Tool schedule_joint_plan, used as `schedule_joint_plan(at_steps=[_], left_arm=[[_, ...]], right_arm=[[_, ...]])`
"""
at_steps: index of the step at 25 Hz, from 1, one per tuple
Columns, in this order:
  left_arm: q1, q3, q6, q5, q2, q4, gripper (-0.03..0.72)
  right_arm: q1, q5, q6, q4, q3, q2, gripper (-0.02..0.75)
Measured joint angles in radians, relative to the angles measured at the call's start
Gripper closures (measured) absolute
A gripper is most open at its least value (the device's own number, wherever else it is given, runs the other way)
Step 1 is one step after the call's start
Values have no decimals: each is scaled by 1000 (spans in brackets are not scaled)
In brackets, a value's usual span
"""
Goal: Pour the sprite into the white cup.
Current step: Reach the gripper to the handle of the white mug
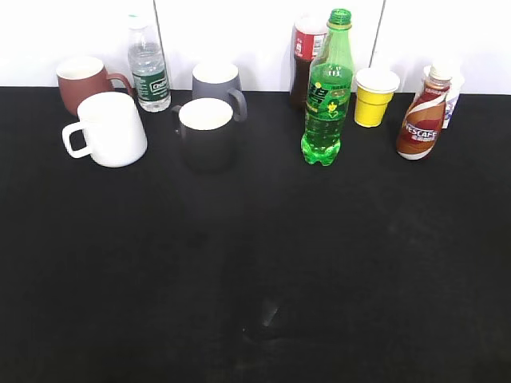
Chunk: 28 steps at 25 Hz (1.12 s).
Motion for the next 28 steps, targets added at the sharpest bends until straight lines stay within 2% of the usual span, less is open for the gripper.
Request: schedule_joint_plan(at_steps=[7, 9, 12, 17, 22, 24, 28], left_arm=[[0, 0, 0, 0, 0, 0, -6], [0, -18, 0, -56, 4, 6, 34], [0, -17, 0, -432, 151, 23, 60], [0, 3, 0, -1143, 790, 34, 81], [-14, 3, 0, -1608, 1428, 58, 103], [-15, 3, 0, -1773, 1620, 111, 103], [-17, -5, 0, -2010, 1887, 115, 104]], right_arm=[[0, 0, 0, 0, 0, 0, 181], [0, 0, 0, 0, 0, 0, 181], [0, 0, 0, 0, 0, 0, 181], [0, 0, 0, 0, 0, -2, 181], [0, 0, 0, 0, 0, -3, 181], [0, 0, 0, 0, 0, -3, 181], [0, 0, 0, 0, 0, -3, 181]])
